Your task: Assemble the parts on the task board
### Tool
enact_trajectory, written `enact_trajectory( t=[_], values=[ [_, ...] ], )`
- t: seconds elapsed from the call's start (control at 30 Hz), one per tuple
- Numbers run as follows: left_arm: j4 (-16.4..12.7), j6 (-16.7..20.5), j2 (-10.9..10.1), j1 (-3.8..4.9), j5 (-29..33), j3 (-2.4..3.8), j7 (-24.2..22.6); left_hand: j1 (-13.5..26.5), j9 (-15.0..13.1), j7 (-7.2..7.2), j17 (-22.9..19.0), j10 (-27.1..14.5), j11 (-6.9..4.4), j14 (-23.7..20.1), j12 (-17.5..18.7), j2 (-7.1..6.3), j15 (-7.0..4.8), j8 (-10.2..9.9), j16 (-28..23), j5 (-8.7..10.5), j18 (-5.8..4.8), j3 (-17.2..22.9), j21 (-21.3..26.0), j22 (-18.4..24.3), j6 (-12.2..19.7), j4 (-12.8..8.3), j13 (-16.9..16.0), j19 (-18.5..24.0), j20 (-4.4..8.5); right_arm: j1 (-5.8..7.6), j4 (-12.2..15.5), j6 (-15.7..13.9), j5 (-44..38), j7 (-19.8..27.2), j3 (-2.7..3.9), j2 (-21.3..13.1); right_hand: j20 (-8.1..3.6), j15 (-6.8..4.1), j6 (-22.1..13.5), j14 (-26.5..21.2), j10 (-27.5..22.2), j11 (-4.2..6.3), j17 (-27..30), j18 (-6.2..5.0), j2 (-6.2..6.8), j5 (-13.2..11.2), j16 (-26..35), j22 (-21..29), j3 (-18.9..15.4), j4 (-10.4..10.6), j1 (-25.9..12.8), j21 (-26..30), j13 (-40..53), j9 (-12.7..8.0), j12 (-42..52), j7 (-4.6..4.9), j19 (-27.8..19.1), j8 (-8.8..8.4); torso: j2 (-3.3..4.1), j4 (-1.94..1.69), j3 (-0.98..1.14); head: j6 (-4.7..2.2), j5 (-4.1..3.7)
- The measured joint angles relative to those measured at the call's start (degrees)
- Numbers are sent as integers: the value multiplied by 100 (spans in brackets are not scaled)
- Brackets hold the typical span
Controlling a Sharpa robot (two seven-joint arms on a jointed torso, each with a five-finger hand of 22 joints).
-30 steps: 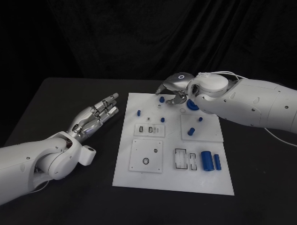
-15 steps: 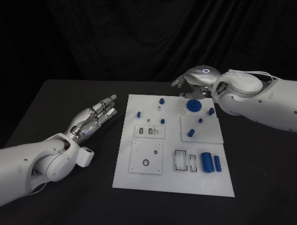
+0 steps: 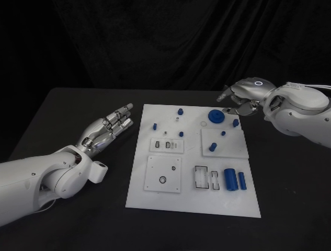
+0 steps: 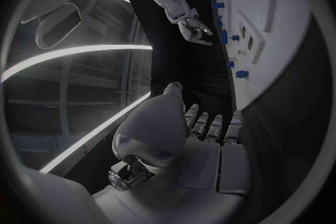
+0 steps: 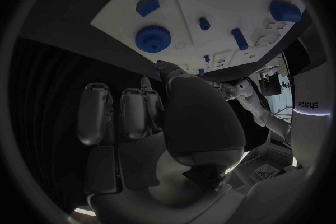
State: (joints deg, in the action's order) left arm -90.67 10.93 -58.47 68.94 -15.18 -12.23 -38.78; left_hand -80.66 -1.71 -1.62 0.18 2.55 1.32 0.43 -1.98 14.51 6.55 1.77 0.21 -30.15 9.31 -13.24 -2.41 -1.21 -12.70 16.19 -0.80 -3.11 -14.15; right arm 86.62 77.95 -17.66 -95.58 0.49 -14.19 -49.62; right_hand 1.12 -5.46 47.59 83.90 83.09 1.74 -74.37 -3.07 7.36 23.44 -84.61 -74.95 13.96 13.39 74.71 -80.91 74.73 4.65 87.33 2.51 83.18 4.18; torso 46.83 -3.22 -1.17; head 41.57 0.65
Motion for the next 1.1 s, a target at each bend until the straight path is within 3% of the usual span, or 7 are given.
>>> enact_trajectory(
  t=[0.1,0.17,0.27,0.87,0.9,0.93,1.1],
  values=[
    [8,-11,2,0,0,0,0,0,0,0,0,0,0,0,0,0,0,0,0,0,0,0,0,0,0,0,0,0,0,-48,2,107,1,-59,0,-17,-30,-1,39,1,75,21,-58,-1,-14,0,-425,0,-114,114,-150,-170,23,31,240,-39,48,0,0,4,2,21,-10],
    [15,-18,2,0,0,0,0,0,0,0,0,0,0,0,0,0,0,0,0,0,0,0,0,0,0,0,0,0,0,-80,-5,166,2,-92,-1,-15,-30,-4,39,4,75,21,-58,88,-32,0,-510,0,-174,206,-267,-326,23,47,253,-39,48,0,2,8,3,35,-15],
    [24,-30,2,0,-1,0,0,0,0,0,0,0,0,0,0,0,0,0,0,0,0,0,0,0,0,0,0,0,0,-129,-51,240,3,-143,-3,-1,-50,-28,28,16,96,42,-58,88,-58,0,-524,1,-229,261,-311,-434,23,48,253,-50,68,0,4,11,5,51,-8],
    [46,-78,18,0,-1,-1,0,0,1,0,0,0,0,0,0,0,0,0,0,-33,0,0,0,0,0,0,1,0,0,-198,-183,237,5,-273,-3,116,-50,-47,-86,-4,95,42,-57,86,-142,0,-523,2,-234,265,-395,-545,21,63,253,-81,68,-25,9,-12,-1,96,-9],
    [46,-80,19,0,-1,-1,0,0,1,0,0,0,0,0,0,0,0,0,0,-33,0,0,0,0,0,0,1,0,0,-199,-185,227,5,-275,-3,120,-50,-47,-86,-4,95,42,-57,91,-142,0,-523,2,-234,265,-395,-579,21,62,253,-81,68,-25,8,-14,-2,97,-13],
    [47,-83,20,0,-1,-1,0,0,1,0,0,0,0,0,0,0,0,0,0,-33,0,0,0,0,0,0,0,0,0,-199,-187,215,5,-277,-3,126,-50,-47,-86,-4,95,42,-57,167,-142,0,-523,2,-234,266,-395,-602,21,67,253,-81,68,-25,7,-15,-4,101,-13],
    [57,-93,30,0,-1,-1,0,-22,1,0,0,-21,20,21,0,22,21,0,0,-33,0,16,0,0,0,-16,1,0,0,-199,-220,179,6,-286,-3,163,-50,-47,-62,-4,95,42,-57,176,-168,0,-523,2,-251,248,-369,-629,21,88,253,-58,68,-25,3,-17,-7,113,-9]
  ],
)
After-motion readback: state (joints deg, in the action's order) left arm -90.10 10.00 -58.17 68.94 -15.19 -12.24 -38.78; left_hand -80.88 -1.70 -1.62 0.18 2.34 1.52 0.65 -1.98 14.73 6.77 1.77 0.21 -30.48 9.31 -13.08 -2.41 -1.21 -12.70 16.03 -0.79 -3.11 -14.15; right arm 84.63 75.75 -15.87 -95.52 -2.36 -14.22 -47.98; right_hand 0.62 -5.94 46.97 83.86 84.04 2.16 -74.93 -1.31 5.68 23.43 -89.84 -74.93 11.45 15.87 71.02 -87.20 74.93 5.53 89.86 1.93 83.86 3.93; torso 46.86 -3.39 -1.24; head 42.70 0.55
